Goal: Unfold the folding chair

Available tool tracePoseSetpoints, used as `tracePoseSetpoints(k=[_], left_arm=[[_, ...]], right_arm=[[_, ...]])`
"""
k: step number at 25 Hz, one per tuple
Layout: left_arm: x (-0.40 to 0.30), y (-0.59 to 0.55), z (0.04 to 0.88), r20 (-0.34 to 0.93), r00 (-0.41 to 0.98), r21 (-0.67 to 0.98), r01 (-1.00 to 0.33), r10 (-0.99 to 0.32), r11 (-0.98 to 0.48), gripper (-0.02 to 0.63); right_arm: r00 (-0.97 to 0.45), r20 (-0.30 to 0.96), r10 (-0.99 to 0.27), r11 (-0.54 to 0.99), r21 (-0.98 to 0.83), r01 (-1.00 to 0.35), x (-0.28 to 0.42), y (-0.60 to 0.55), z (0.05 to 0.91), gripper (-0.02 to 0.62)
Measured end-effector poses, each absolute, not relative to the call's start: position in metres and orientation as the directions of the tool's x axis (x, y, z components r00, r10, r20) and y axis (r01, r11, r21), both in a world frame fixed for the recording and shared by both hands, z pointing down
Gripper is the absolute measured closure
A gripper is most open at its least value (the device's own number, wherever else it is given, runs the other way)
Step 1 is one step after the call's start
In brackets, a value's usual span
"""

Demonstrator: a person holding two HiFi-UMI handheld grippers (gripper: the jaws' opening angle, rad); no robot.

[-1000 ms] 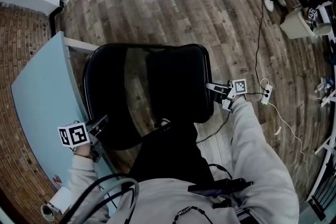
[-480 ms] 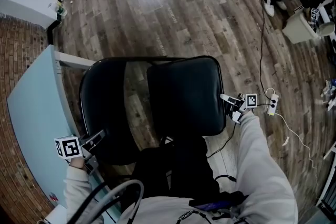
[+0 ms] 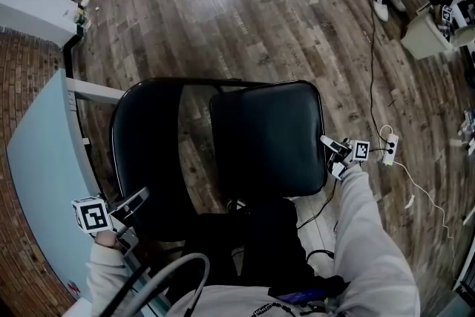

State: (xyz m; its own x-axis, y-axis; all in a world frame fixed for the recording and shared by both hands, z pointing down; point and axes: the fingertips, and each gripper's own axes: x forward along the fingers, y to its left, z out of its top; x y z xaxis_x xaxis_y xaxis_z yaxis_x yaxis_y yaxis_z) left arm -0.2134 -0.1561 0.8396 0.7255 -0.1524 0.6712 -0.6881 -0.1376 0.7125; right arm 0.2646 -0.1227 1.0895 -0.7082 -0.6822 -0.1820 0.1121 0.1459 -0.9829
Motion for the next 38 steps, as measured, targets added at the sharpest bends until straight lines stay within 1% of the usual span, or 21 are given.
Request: tracePoseSetpoints(k=[2,4,7,8,10,11,12,13,17,20,22,26,27,29,32,33,36,38], left_arm=[[-0.197,-0.156,0.835,0.693,0.705,0.686,-0.709,-0.148,-0.166,0.538],[-0.174,-0.158,0.831,0.696,0.702,0.676,-0.712,-0.150,-0.193,0.535],[-0.145,-0.155,0.827,0.703,0.695,0.662,-0.716,-0.147,-0.220,0.535],[-0.133,-0.152,0.826,0.703,0.698,0.661,-0.713,-0.138,-0.234,0.528],[-0.108,-0.147,0.826,0.716,0.689,0.641,-0.714,-0.116,-0.282,0.511],[-0.100,-0.147,0.825,0.729,0.675,0.623,-0.722,-0.113,-0.302,0.507],[-0.096,-0.147,0.826,0.740,0.662,0.608,-0.733,-0.116,-0.305,0.509],[-0.095,-0.148,0.827,0.748,0.652,0.600,-0.744,-0.123,-0.295,0.514],[-0.095,-0.148,0.830,0.767,0.624,0.580,-0.774,-0.149,-0.254,0.529],[-0.095,-0.148,0.828,0.753,0.633,0.599,-0.773,-0.181,-0.209,0.528],[-0.099,-0.149,0.826,0.754,0.621,0.587,-0.783,-0.215,-0.204,0.521],[-0.111,-0.143,0.809,0.783,0.578,0.520,-0.810,-0.229,-0.271,0.508],[-0.114,-0.141,0.804,0.789,0.574,0.517,-0.813,-0.218,-0.269,0.505],[-0.122,-0.131,0.799,0.812,0.553,0.510,-0.828,-0.186,-0.235,0.463],[-0.133,-0.117,0.792,0.848,0.509,0.477,-0.855,-0.149,-0.204,0.465],[-0.135,-0.114,0.787,0.855,0.498,0.468,-0.861,-0.145,-0.200,0.455],[-0.149,-0.113,0.764,0.877,0.455,0.420,-0.882,-0.157,-0.213,0.443],[-0.163,-0.112,0.739,0.875,0.448,0.415,-0.890,-0.186,-0.190,0.443]], right_arm=[[-0.672,-0.110,-0.732,0.126,-0.992,0.026,0.280,-0.120,1.106,0.393],[-0.620,-0.023,-0.784,0.089,-0.993,-0.076,0.297,-0.116,1.123,0.383],[-0.547,0.097,-0.832,-0.001,-0.985,-0.173,0.315,-0.099,1.142,0.373],[-0.497,0.156,-0.853,-0.051,-0.975,-0.218,0.329,-0.091,1.150,0.371],[-0.345,0.295,-0.891,-0.190,-0.932,-0.307,0.371,-0.070,1.175,0.376],[-0.279,0.332,-0.901,-0.236,-0.916,-0.325,0.389,-0.061,1.184,0.393],[-0.242,0.339,-0.909,-0.253,-0.910,-0.328,0.400,-0.055,1.186,0.435],[-0.232,0.335,-0.913,-0.250,-0.910,-0.330,0.405,-0.052,1.184,0.440],[-0.276,0.325,-0.905,-0.223,-0.913,-0.341,0.401,-0.053,1.166,0.441],[-0.285,0.339,-0.897,-0.229,-0.906,-0.356,0.399,-0.058,1.149,0.441],[-0.310,0.341,-0.888,-0.217,-0.903,-0.371,0.393,-0.066,1.130,0.442],[-0.393,0.274,-0.878,-0.135,-0.928,-0.346,0.369,-0.079,1.065,0.441],[-0.407,0.263,-0.875,-0.119,-0.930,-0.346,0.365,-0.082,1.047,0.440],[-0.433,0.247,-0.867,-0.087,-0.931,-0.355,0.358,-0.089,1.007,0.440],[-0.496,0.212,-0.842,-0.019,-0.931,-0.365,0.344,-0.097,0.943,0.440],[-0.520,0.200,-0.830,0.003,-0.931,-0.364,0.337,-0.099,0.922,0.440],[-0.571,0.190,-0.799,0.041,-0.930,-0.366,0.319,-0.104,0.869,0.441],[-0.578,0.197,-0.792,0.036,-0.930,-0.366,0.310,-0.106,0.837,0.441]])
